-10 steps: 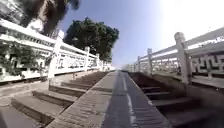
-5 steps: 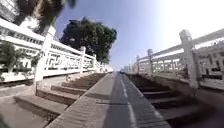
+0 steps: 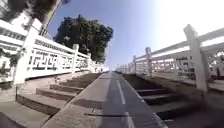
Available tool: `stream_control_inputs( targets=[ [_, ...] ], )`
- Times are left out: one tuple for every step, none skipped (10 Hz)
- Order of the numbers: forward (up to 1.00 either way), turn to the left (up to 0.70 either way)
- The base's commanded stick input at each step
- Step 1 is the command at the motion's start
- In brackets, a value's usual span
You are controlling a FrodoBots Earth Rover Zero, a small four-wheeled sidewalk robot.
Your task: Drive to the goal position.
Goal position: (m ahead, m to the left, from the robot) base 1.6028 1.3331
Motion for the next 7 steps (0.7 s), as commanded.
stream_control_inputs(
  targets=[
    [0.70,0.00],
    [0.70,0.00],
    [0.70,0.00],
    [0.70,0.00],
    [0.70,0.00],
    [0.70,0.00],
    [0.70,0.00]
  ],
)
